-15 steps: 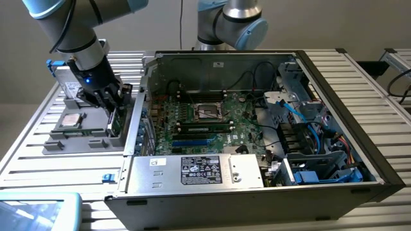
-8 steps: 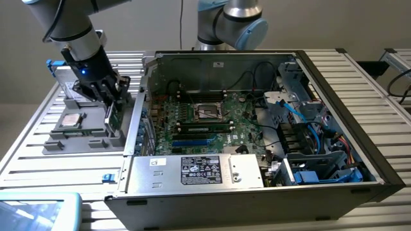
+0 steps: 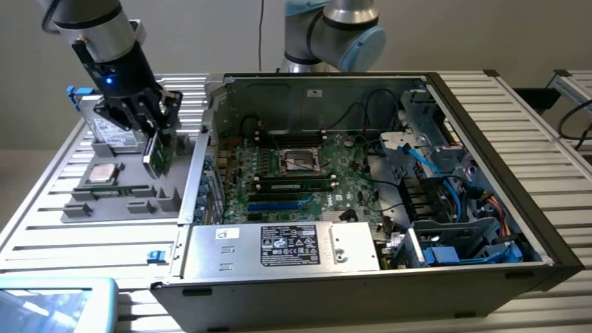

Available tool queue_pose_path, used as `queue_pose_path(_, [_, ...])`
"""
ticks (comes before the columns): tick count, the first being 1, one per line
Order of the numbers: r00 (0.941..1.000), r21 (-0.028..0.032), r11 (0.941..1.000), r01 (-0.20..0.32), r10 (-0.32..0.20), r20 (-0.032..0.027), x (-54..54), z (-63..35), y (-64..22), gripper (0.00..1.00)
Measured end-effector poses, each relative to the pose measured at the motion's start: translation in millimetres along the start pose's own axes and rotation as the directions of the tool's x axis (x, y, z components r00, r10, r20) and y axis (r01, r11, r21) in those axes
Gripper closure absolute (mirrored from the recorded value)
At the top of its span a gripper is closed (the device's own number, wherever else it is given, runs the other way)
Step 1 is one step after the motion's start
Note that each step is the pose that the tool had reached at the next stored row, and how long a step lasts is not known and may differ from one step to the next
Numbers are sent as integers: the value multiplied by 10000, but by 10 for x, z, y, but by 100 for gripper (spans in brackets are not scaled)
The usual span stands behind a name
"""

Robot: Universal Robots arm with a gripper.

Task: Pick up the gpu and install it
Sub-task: 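Pick up the gpu and move the gpu toward the slot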

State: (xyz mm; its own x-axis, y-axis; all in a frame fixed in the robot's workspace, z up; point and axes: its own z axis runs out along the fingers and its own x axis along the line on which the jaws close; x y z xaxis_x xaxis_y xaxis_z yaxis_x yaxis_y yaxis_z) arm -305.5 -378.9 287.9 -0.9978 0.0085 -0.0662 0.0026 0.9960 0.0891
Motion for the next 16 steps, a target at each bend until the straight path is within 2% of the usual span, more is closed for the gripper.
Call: queue_pose_path(16, [9997, 16, 9997, -258, 258, 20, -72, -721, 58, 72])
